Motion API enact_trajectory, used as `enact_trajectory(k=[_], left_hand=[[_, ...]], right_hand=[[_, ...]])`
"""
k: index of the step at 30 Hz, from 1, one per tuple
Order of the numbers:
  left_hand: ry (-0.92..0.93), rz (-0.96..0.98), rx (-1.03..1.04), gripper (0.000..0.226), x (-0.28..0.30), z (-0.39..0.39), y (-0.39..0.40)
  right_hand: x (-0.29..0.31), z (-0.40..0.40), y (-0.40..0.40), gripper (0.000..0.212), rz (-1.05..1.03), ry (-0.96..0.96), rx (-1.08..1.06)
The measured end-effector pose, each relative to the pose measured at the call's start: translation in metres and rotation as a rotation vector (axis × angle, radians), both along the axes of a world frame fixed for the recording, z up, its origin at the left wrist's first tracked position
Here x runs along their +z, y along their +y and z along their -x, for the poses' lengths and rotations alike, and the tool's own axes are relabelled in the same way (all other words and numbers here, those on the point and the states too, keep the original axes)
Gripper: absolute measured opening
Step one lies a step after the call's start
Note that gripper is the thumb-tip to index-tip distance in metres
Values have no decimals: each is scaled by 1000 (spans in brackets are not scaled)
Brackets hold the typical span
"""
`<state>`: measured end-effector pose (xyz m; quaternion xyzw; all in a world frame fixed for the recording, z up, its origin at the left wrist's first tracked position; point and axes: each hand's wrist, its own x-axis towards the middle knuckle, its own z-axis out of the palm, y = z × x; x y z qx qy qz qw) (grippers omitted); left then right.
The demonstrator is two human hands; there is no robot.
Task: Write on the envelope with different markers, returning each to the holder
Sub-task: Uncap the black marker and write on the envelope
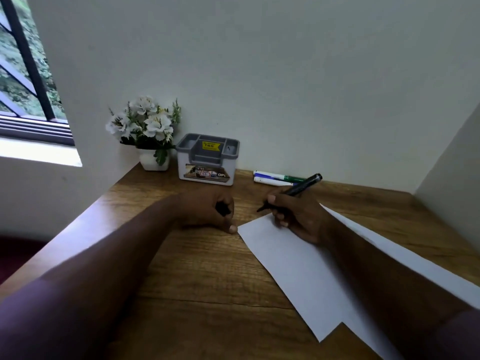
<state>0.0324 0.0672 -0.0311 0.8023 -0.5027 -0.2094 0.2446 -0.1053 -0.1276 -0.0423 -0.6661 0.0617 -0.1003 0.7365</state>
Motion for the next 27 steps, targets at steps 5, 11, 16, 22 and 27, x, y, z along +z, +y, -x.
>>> enact_trajectory(k=[5, 11, 16, 22, 27], left_hand=[[75, 21, 24, 15, 2, -2, -5], [53, 19, 46, 22, -3, -1, -13], [98, 6, 11, 15, -2, -6, -14], [146, -21, -5, 13, 0, -11, -16], [174, -39, -25, 12, 3, -14, -17]], right_hand=[[2, 1, 3, 5, 87, 50, 67], [5, 0, 11, 13, 183, 45, 52], [-1, 0, 28, 13, 342, 53, 53], [-5, -1, 29, 9, 425, 91, 50], [-5, -2, 29, 9, 452, 109, 38]])
